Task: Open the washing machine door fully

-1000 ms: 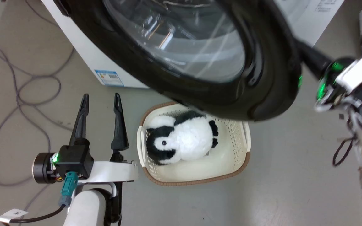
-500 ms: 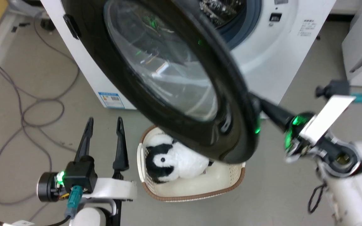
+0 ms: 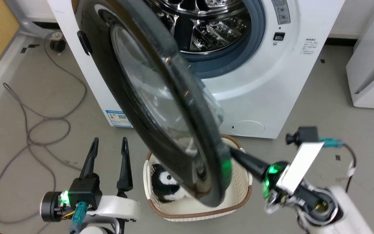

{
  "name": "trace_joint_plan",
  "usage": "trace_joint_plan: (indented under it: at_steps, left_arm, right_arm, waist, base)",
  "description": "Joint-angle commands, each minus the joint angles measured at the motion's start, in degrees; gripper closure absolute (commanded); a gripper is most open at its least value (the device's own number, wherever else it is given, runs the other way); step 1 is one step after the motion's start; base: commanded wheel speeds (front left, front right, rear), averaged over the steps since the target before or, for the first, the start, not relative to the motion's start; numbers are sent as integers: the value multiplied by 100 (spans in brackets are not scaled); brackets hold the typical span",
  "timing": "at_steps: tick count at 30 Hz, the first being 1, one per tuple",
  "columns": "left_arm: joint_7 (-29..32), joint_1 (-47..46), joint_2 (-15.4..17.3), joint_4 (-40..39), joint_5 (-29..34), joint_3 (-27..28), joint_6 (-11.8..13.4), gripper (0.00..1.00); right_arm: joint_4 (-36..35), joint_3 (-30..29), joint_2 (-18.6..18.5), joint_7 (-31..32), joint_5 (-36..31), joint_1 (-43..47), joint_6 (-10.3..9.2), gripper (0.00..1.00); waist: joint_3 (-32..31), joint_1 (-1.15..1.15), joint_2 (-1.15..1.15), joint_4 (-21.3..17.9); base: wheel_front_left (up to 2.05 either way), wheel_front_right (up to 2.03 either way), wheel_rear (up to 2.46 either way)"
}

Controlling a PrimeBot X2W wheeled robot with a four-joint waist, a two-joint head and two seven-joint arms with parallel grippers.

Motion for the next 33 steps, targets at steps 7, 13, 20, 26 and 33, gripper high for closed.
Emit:
trace_joint_plan:
  at_steps: [7,13,20,26,33]
  left_arm:
    - [-32,215,3,95,26,41,-4,0]
    - [-32,328,3,178,32,81,-32,0]
    - [-32,438,3,214,40,133,-57,0]
    - [-32,467,3,208,36,157,-67,0]
    - [-32,537,3,189,44,208,-66,0]
  right_arm:
    - [-212,284,193,-43,43,616,9,100]
    - [-443,204,179,-342,-7,1045,9,100]
    - [-1169,-306,89,-1512,-435,1326,9,100]
    - [-1471,-597,-94,-2894,-1179,1471,9,100]
    - [-1402,-801,-482,-4676,-2644,1612,9,100]
  waist:
    - [-214,1,0,-28]
    - [-396,1,0,-90]
    - [-556,1,0,-178]
    - [-617,1,0,-218]
    - [-703,1,0,-282]
  base:
    - [0,0,0]
    - [0,0,0]
    - [0,0,0]
    - [0,0,0]
    - [0,0,0]
